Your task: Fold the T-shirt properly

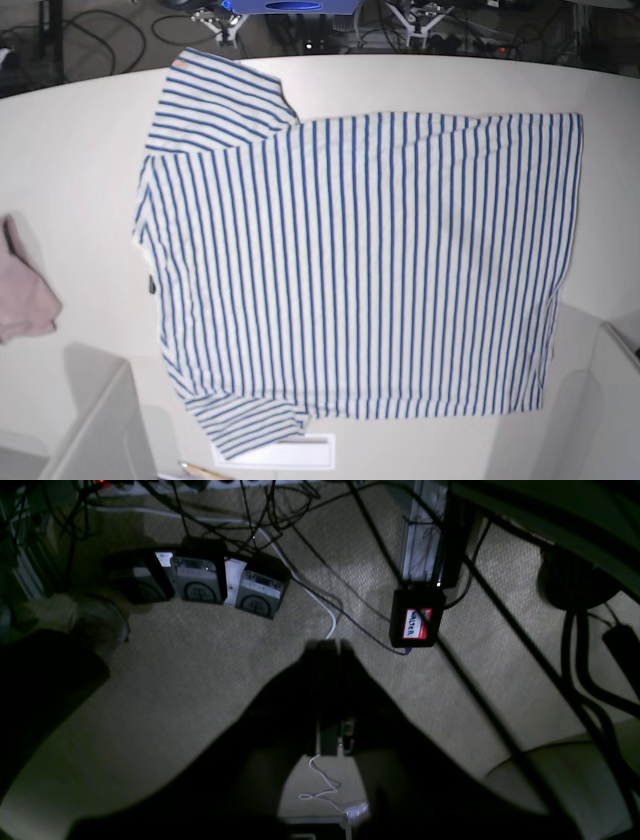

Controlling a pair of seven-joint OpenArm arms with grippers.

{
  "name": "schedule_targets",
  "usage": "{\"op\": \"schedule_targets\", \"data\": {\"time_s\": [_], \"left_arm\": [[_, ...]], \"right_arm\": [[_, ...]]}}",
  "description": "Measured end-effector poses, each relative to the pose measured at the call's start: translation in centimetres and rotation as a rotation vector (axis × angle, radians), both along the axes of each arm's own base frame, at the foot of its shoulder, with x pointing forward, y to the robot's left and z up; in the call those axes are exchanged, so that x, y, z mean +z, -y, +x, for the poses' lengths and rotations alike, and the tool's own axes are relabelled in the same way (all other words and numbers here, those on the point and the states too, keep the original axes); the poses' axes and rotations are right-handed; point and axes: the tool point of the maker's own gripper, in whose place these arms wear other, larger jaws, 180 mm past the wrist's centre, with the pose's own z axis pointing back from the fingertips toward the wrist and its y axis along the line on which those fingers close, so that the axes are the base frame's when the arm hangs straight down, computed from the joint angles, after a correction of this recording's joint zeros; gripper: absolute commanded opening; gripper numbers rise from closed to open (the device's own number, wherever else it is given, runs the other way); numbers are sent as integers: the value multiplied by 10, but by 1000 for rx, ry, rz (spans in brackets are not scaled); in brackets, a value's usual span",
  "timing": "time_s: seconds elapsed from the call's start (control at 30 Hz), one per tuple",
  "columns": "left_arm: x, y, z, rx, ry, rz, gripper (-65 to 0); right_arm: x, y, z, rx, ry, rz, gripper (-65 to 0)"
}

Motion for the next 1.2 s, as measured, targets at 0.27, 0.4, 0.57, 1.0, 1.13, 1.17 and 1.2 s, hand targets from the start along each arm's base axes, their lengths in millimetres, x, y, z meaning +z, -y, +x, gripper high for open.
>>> {"op": "schedule_targets", "data": {"time_s": [0.27,0.4,0.57,1.0,1.13,1.17,1.2], "left_arm": [[0,1,1,2,5,-1,-268],[0,1,-1,2,6,-2,-351],[0,0,1,2,8,-1,-597],[1,-10,-2,-15,10,15,-650],[2,-18,-2,-17,39,24,-650],[3,-22,-4,-23,46,30,-650],[4,-26,-7,-26,46,36,-650]], "right_arm": [[0,10,-1,0,4,-15,-650],[0,18,5,1,21,-27,-650],[0,15,7,1,26,-22,-650],[0,19,7,3,42,-28,-650],[1,26,3,8,83,-37,-650],[2,28,-1,9,83,-39,-650],[2,28,-6,10,83,-40,-650]]}}
